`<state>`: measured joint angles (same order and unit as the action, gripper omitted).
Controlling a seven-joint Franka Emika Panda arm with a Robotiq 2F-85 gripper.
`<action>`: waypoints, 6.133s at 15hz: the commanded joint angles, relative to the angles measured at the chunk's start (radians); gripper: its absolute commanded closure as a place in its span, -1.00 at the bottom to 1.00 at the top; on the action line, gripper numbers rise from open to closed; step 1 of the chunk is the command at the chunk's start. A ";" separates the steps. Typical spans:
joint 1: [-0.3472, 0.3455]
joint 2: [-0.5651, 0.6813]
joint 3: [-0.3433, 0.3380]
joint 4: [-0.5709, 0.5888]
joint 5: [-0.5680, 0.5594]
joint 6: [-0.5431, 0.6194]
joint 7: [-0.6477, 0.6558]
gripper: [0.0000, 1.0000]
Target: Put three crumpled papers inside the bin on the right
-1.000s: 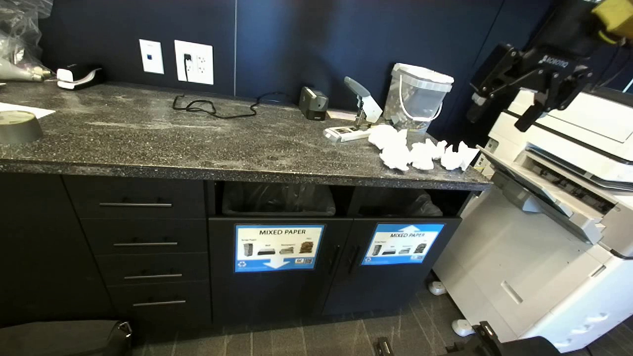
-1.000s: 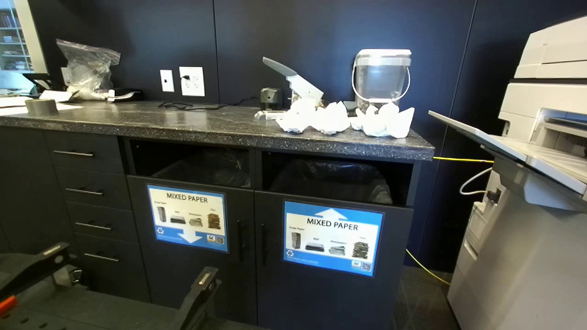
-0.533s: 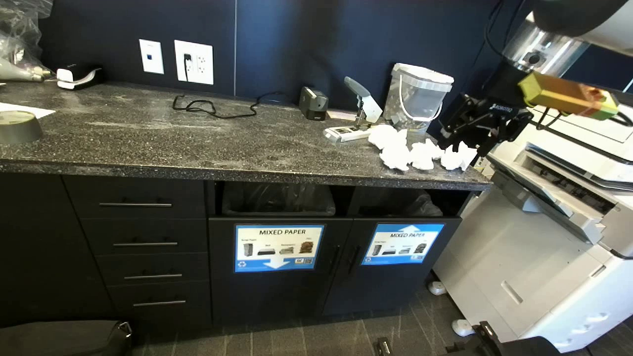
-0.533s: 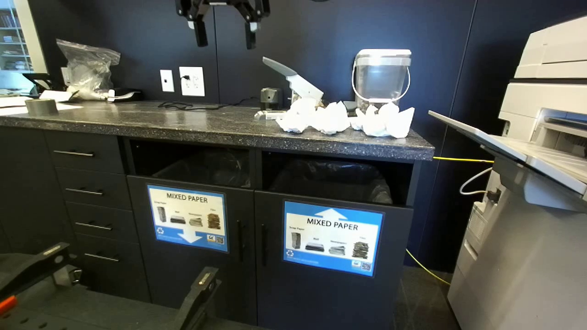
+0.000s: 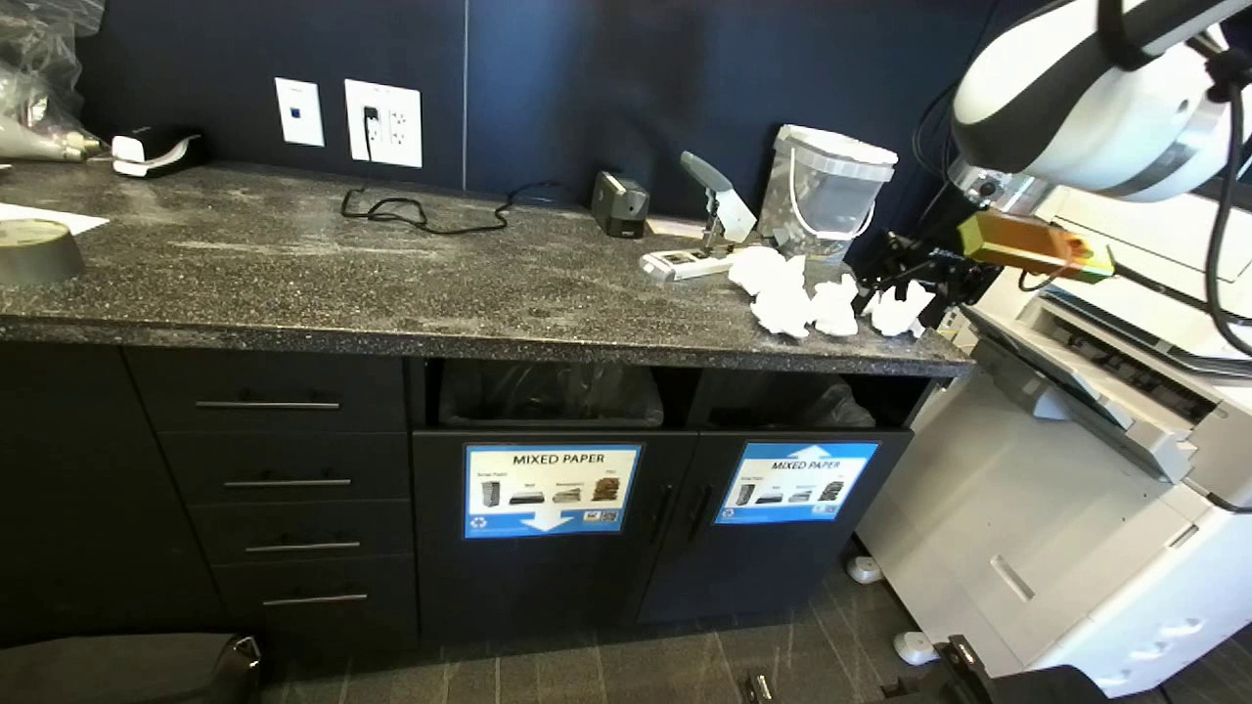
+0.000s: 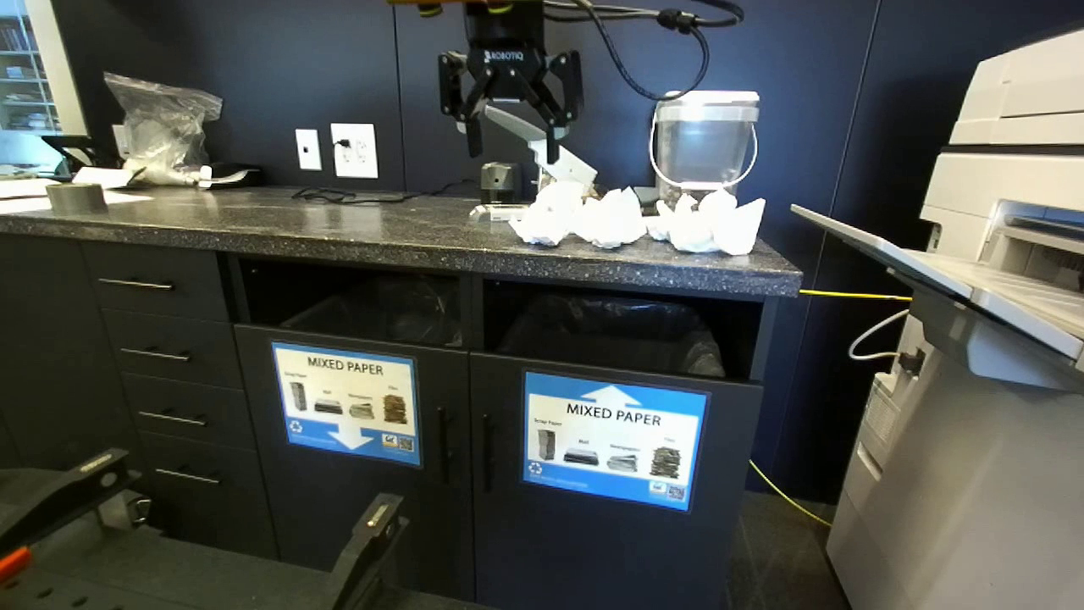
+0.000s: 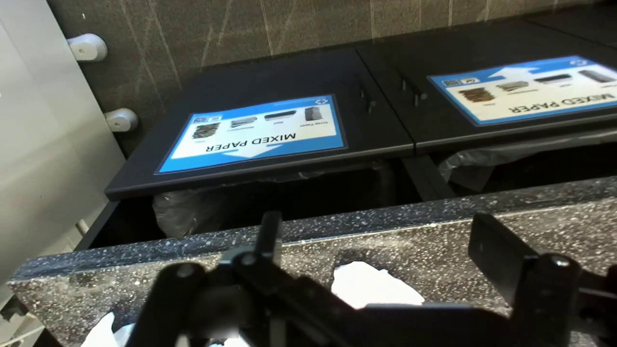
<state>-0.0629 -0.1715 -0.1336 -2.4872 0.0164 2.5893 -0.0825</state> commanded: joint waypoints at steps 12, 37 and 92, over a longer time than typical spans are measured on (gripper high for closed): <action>-0.077 0.463 0.100 0.389 0.349 0.161 -0.163 -1.00; -0.096 0.748 0.184 0.713 0.211 0.005 -0.110 -1.00; 0.226 0.625 -0.196 0.095 -0.304 0.581 0.308 0.91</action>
<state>0.0904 0.4206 -0.2399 -2.3856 -0.2977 3.0424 0.2034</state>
